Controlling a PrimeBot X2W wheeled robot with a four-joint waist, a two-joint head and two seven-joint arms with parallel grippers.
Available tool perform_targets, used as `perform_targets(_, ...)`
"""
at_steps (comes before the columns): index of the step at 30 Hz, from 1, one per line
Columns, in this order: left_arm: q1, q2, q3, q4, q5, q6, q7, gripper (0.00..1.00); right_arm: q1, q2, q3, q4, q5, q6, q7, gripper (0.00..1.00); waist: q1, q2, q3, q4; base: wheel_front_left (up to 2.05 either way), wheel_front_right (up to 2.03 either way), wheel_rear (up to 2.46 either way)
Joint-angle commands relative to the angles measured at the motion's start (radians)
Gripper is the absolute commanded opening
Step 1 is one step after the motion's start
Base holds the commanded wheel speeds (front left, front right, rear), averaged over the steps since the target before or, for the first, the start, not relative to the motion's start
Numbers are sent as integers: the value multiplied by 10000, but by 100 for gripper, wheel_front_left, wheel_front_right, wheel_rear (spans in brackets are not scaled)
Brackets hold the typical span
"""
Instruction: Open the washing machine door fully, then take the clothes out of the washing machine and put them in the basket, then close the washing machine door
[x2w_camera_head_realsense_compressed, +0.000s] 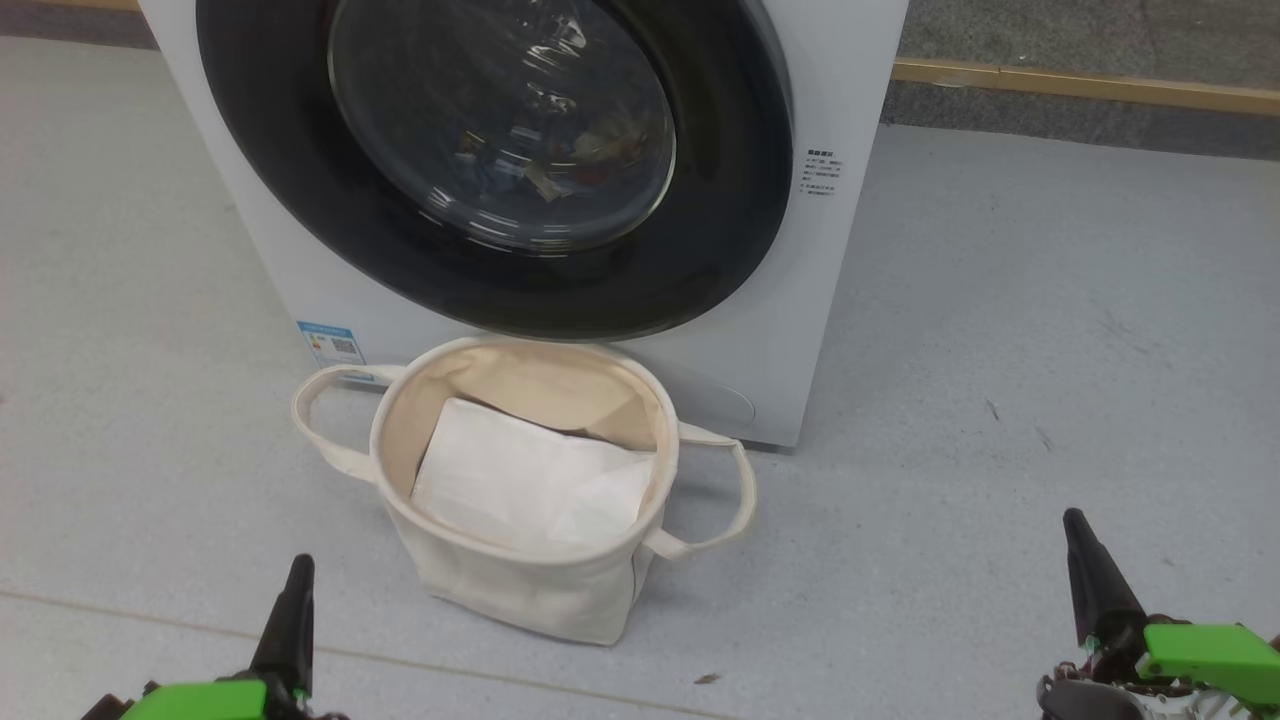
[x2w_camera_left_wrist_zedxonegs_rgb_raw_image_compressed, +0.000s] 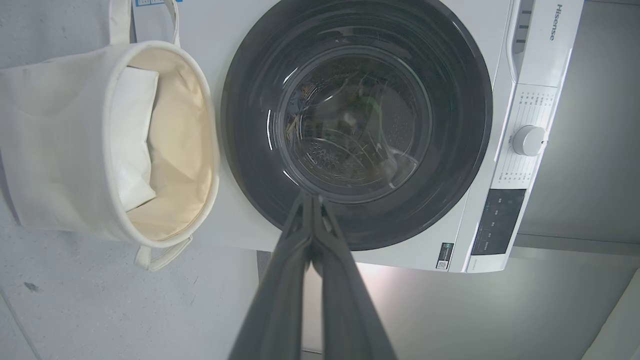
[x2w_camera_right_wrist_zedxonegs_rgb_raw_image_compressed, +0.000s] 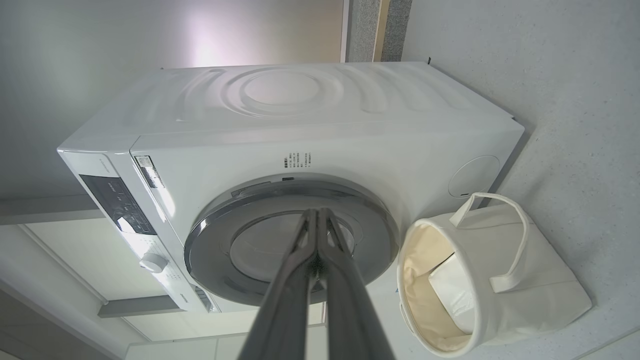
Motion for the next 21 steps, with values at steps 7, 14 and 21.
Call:
perform_targets(7,-443,60,341,-364,-34,-69,77,0,-501,-68,198,-303,-30,2,83,0,0,-1,0,0,0,0,0)
perform_targets(14,-443,60,341,-364,-34,-69,77,0,-501,-68,198,-303,-30,2,83,0,0,-1,0,0,0,0,0)
perform_targets(21,-443,60,341,-364,-34,-69,77,0,-501,-68,198,-303,-30,2,83,0,0,-1,0,0,0,0,0)
